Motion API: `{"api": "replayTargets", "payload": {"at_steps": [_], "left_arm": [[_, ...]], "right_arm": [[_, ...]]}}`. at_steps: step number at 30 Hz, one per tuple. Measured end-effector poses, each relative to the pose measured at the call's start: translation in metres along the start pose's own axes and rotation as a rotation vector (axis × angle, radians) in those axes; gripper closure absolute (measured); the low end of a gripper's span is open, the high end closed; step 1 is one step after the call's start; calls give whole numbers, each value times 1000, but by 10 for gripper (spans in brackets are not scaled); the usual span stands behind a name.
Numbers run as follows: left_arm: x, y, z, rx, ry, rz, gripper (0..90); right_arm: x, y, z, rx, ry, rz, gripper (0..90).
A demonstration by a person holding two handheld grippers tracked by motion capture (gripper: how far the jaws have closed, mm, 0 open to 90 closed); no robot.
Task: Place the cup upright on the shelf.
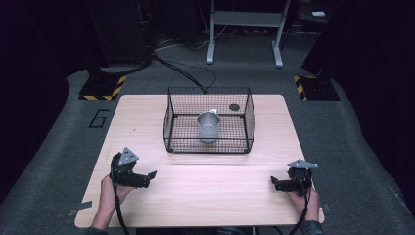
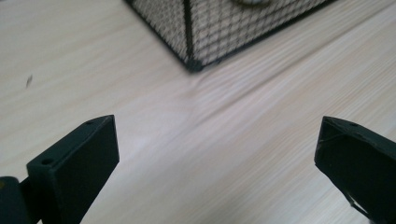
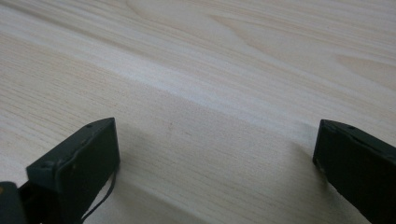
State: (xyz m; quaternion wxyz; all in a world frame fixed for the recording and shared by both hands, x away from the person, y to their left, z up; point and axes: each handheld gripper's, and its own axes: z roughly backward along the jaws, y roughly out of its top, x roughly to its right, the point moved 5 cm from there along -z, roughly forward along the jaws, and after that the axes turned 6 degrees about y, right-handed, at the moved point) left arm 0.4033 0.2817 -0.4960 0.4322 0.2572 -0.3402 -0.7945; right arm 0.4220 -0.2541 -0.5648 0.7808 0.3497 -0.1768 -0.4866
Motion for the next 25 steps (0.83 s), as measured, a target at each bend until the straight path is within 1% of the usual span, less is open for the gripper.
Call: {"api": "replayTargets", "payload": {"at_steps": [2, 6, 8, 9, 10, 12, 13, 15, 16, 17, 18, 21, 22, 25], "left_arm": [[-5, -15, -5, -20, 10, 23, 0], [-14, -42, -17, -49, 57, 84, 0], [-18, -51, -20, -71, 72, 87, 0], [-18, -55, -23, -70, 72, 101, 0], [-20, -61, -26, -80, 81, 102, 0], [-20, -62, -27, -77, 85, 106, 0], [-21, -64, -27, -89, 86, 99, 0], [-21, -67, -31, -83, 101, 98, 0], [-21, -68, -32, -85, 86, 114, 0], [-22, -68, -33, -77, 92, 125, 0], [-22, -68, -32, -78, 98, 124, 0], [-23, -68, -33, -76, 94, 127, 0], [-23, -68, -33, -87, 87, 126, 0], [-24, -68, -34, -79, 90, 127, 0]], "right_arm": [[0, 0, 0, 1, 1, 0, 0], [0, 0, 0, 1, 0, -1, 0], [0, 0, 0, 1, 0, -1, 0], [0, 0, 0, 0, 0, -1, 0], [0, 0, 0, 0, 1, 0, 0], [0, 0, 0, -1, 1, -2, 0], [0, 0, 0, -1, 1, -3, 0], [0, 0, 0, -2, 2, -4, 0], [0, 0, 0, -1, 2, -4, 0], [0, 0, 0, -2, 2, -4, 0], [0, 0, 0, -2, 2, -4, 0], [0, 0, 0, -2, 1, -4, 0], [0, 0, 0, -2, 2, -4, 0], [0, 0, 0, -3, 2, -4, 0]]}}
